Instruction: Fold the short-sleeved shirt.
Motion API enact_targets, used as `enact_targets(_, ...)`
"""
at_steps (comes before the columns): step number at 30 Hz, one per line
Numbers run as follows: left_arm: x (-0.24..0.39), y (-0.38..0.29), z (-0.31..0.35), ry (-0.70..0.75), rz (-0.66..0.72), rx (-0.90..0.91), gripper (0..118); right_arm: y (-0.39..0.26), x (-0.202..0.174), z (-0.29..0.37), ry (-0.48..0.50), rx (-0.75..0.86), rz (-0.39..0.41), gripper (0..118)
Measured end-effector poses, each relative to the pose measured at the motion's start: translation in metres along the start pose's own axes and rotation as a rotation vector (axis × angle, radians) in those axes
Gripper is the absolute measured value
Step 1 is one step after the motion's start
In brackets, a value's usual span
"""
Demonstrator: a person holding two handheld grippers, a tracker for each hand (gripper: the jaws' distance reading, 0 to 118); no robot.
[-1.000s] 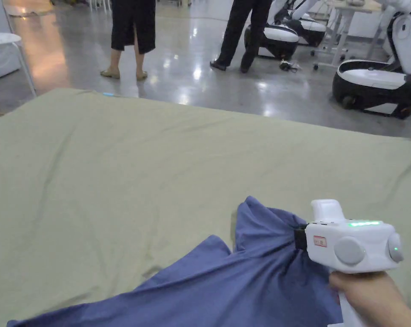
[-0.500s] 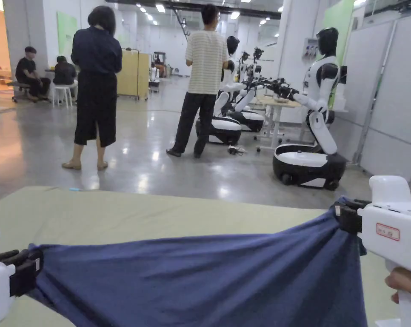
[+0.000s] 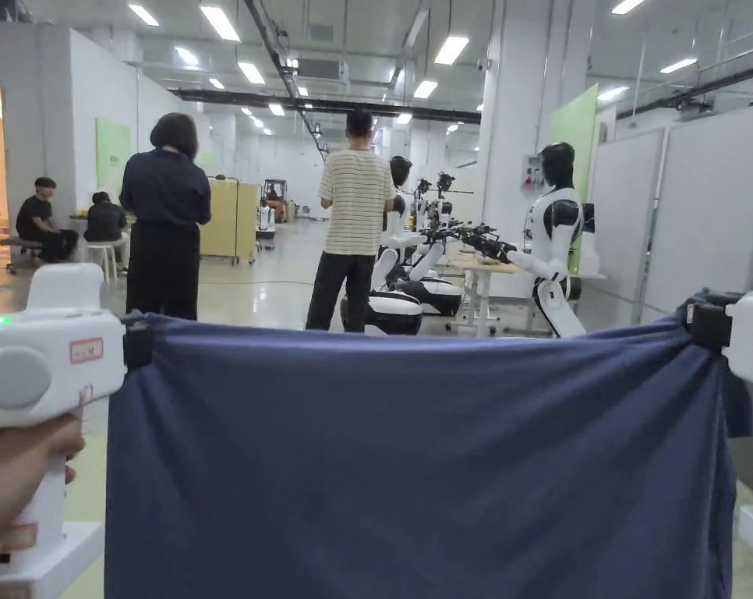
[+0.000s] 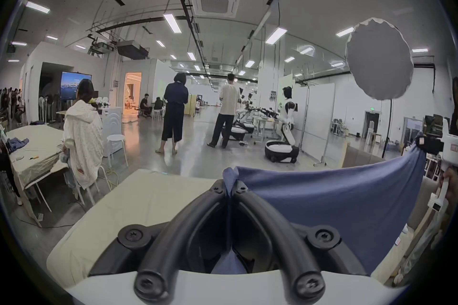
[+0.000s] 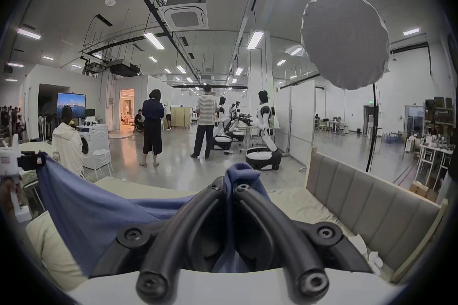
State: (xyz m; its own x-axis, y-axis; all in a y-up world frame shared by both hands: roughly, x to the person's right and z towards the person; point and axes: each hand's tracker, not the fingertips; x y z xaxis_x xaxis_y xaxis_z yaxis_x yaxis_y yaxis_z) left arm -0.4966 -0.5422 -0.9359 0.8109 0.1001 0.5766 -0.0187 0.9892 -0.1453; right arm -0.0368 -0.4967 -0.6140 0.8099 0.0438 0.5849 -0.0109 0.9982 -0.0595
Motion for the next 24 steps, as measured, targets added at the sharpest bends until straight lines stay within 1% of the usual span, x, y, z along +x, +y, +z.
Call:
enact_targets(1,0.002,0.009,-0.006,0.015,-0.01,0.013,0,0.008,-0.001,-0.009,0.002,0.013,-0.004,4)
enact_targets(2,0.002,0.019,-0.015,0.03,-0.03,0.025,0,0.015,0.0,-0.018,0.019,0.029,-0.025,4)
enact_targets(3,0.002,0.026,-0.022,0.046,-0.062,0.035,0,0.022,0.001,-0.029,0.041,0.027,-0.068,4)
enact_targets(4,0.0,0.033,-0.031,0.053,-0.069,0.043,0,0.028,0.0,-0.042,0.037,0.03,-0.089,4)
enact_targets(7,-0.007,0.051,-0.058,0.077,-0.064,0.037,0,0.041,-0.009,-0.078,0.027,0.047,-0.083,4)
enact_targets(9,-0.011,0.062,-0.076,0.097,-0.065,0.045,0,0.051,-0.021,-0.102,0.023,0.051,-0.069,4)
enact_targets(13,-0.018,0.081,-0.117,0.158,-0.119,0.067,0,0.073,-0.049,-0.137,0.026,0.096,-0.063,4)
enact_targets(16,-0.022,0.089,-0.143,0.17,-0.113,0.086,0,0.083,-0.062,-0.168,0.014,0.12,-0.06,4)
enact_targets(19,-0.026,0.086,-0.171,0.179,-0.122,0.106,0,0.079,-0.073,-0.198,0.004,0.12,-0.062,4)
enact_targets(21,-0.031,0.077,-0.192,0.181,-0.108,0.099,0,0.067,-0.069,-0.231,0.006,0.078,-0.079,4)
enact_targets(22,-0.031,0.071,-0.204,0.191,-0.121,0.068,0,0.059,-0.07,-0.241,0.002,0.06,-0.068,4)
enact_targets(24,-0.03,0.054,-0.224,0.185,-0.132,0.064,0,0.039,-0.07,-0.264,-0.007,0.051,-0.044,4)
